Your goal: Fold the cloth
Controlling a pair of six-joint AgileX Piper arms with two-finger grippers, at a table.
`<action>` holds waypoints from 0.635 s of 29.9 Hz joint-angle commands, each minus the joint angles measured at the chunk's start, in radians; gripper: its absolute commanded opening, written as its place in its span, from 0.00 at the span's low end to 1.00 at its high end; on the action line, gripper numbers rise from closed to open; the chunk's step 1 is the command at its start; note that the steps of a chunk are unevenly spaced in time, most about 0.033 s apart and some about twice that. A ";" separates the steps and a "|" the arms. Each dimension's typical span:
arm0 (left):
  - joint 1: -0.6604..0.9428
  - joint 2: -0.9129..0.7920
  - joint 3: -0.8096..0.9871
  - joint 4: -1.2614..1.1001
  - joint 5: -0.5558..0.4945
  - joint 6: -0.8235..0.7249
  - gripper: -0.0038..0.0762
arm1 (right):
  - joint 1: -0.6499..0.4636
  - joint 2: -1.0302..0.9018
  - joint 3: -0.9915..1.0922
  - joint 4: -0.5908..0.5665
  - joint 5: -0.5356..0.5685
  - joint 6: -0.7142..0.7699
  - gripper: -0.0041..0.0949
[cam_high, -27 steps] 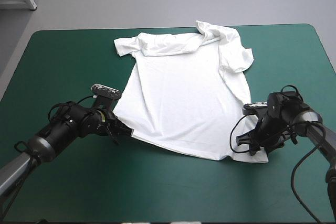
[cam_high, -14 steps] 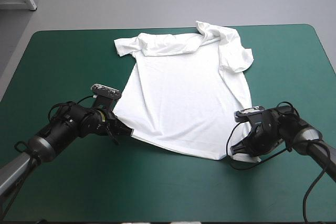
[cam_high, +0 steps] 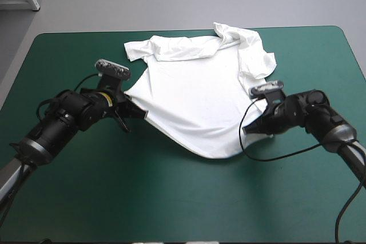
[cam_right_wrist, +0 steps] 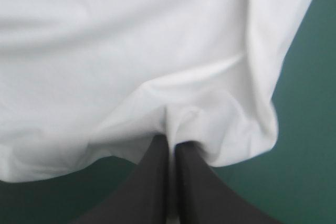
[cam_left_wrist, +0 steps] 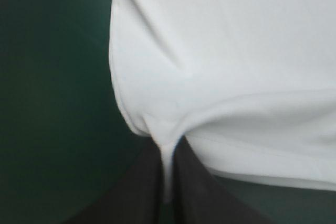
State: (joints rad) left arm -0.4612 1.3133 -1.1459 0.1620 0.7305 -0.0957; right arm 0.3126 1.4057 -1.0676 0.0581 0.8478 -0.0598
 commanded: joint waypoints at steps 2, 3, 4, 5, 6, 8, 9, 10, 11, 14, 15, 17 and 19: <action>-0.002 -0.032 -0.246 0.055 -0.027 0.056 0.08 | 0.002 -0.048 -0.321 -0.044 0.011 -0.009 0.02; -0.002 -0.032 -0.297 0.066 -0.024 0.073 0.08 | 0.002 -0.048 -0.377 -0.044 0.009 -0.009 0.02; -0.002 -0.032 -0.349 0.068 -0.024 0.086 0.08 | 0.002 -0.048 -0.445 -0.044 0.007 -0.011 0.02; -0.002 -0.032 -0.390 0.068 -0.022 0.096 0.08 | 0.002 -0.048 -0.499 -0.044 0.004 -0.010 0.02; -0.002 -0.032 -0.441 0.068 -0.022 0.115 0.08 | 0.002 -0.048 -0.566 -0.051 0.004 -0.010 0.02; -0.002 -0.032 -0.538 0.075 -0.022 0.140 0.08 | 0.002 -0.048 -0.693 -0.071 0.004 -0.012 0.02; -0.002 -0.032 -0.574 0.080 -0.024 0.150 0.08 | 0.002 -0.048 -0.753 -0.085 0.004 -0.015 0.02; -0.002 -0.032 -0.617 0.090 -0.029 0.162 0.08 | 0.002 -0.048 -0.811 -0.100 0.002 -0.015 0.02; -0.002 -0.032 -0.659 0.105 -0.037 0.163 0.08 | 0.002 -0.048 -0.868 -0.116 -0.003 -0.015 0.02; -0.002 -0.032 -0.763 0.143 -0.067 0.163 0.08 | 0.002 -0.048 -1.019 -0.130 -0.016 -0.015 0.02; -0.002 -0.032 -0.802 0.153 -0.083 0.163 0.08 | 0.002 -0.048 -1.068 -0.130 -0.021 -0.017 0.02; -0.002 -0.032 -0.857 0.158 -0.108 0.163 0.08 | 0.002 -0.048 -1.146 -0.130 -0.028 -0.035 0.02; -0.002 -0.032 -0.909 0.160 -0.128 0.178 0.08 | 0.002 -0.048 -1.222 -0.130 -0.028 -0.046 0.02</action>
State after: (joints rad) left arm -0.4612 1.3133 -1.9621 0.2991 0.7175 0.0689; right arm 0.3126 1.3937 -2.1687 -0.0578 0.9033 -0.0805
